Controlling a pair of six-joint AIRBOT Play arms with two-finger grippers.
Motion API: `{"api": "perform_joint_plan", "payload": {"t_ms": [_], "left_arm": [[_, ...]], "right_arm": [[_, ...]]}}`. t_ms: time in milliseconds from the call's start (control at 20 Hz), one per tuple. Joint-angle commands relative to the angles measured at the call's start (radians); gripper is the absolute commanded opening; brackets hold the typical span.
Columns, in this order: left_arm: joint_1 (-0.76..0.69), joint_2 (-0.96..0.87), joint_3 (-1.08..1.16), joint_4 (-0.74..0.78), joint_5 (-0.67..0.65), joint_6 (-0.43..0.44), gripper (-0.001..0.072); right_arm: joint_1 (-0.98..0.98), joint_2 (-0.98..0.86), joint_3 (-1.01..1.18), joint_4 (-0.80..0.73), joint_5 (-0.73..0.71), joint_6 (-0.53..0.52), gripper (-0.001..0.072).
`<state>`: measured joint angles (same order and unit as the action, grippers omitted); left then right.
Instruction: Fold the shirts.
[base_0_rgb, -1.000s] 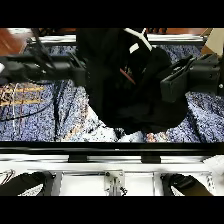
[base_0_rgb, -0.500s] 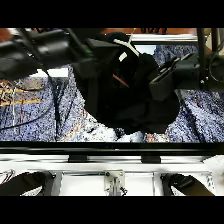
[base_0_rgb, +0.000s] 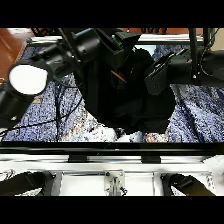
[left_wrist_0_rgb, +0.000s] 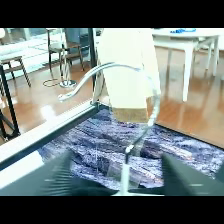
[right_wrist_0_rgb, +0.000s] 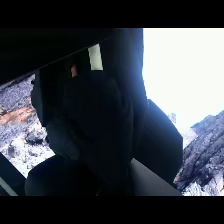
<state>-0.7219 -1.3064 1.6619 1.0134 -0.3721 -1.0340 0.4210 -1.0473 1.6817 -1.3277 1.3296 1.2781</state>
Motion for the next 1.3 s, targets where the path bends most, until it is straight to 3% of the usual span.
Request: {"api": "perform_joint_plan", "payload": {"t_ms": [0, 50, 100, 250, 300, 350, 400, 500, 600, 700, 750, 1050, 1100, 1200, 1250], "left_arm": [[-0.007, -0.050, 0.000, -0.001, 0.040, -0.080, 0.0329], [-0.006, -0.057, 0.000, 0.000, 0.041, -0.079, 0.0087], [-0.005, -0.060, 0.000, 0.000, 0.045, -0.079, 0.0053], [0.027, -0.050, 0.001, 0.000, 0.056, -0.079, 0.0053], [0.045, -0.042, 0.002, 0.000, 0.060, -0.079, 0.0052], [0.066, -0.029, 0.002, 0.000, 0.063, -0.079, 0.0052], [0.085, -0.014, 0.002, -0.001, 0.066, -0.079, 0.0052], [0.111, 0.011, 0.002, -0.044, 0.077, -0.087, 0.0052], [0.117, 0.015, 0.001, -0.134, 0.071, -0.116, 0.0051], [0.113, 0.014, 0.001, -0.158, 0.040, -0.116, 0.0051], [0.111, 0.015, 0.001, -0.158, 0.036, -0.116, 0.0051], [0.127, 0.041, 0.002, -0.158, 0.040, -0.115, 0.0058], [0.132, 0.049, 0.002, -0.158, 0.040, -0.113, 0.0146], [0.144, 0.065, 0.002, -0.158, 0.040, -0.113, 0.0635], [0.145, 0.074, 0.002, -0.158, 0.040, -0.112, 0.0676]], "right_arm": [[0.001, -0.001, 0.001, 0.010, -0.006, -0.006, 0.0091], [0.001, -0.001, 0.001, 0.010, -0.006, -0.006, 0.0091], [0.001, -0.001, 0.001, 0.010, -0.006, -0.005, 0.0092], [0.000, 0.000, 0.001, 0.010, -0.007, -0.005, 0.0099], [0.000, 0.002, 0.001, 0.011, -0.008, -0.006, 0.0167], [0.000, 0.004, 0.001, 0.013, -0.010, -0.005, 0.0340], [0.000, 0.006, 0.001, 0.018, -0.013, -0.005, 0.0440], [0.001, 0.003, 0.001, 0.045, -0.035, -0.005, 0.0432], [0.001, -0.004, 0.001, 0.084, -0.105, -0.006, 0.0147], [0.001, -0.010, 0.001, 0.126, -0.181, -0.026, 0.0145], [0.001, -0.009, 0.001, 0.133, -0.209, -0.041, 0.0095], [0.001, -0.002, 0.001, 0.138, -0.260, -0.088, 0.0089], [0.001, 0.000, 0.001, 0.141, -0.277, -0.090, 0.0089], [0.001, 0.004, 0.001, 0.149, -0.319, -0.098, 0.0088], [0.001, 0.006, 0.001, 0.152, -0.342, -0.099, 0.0088]]}}
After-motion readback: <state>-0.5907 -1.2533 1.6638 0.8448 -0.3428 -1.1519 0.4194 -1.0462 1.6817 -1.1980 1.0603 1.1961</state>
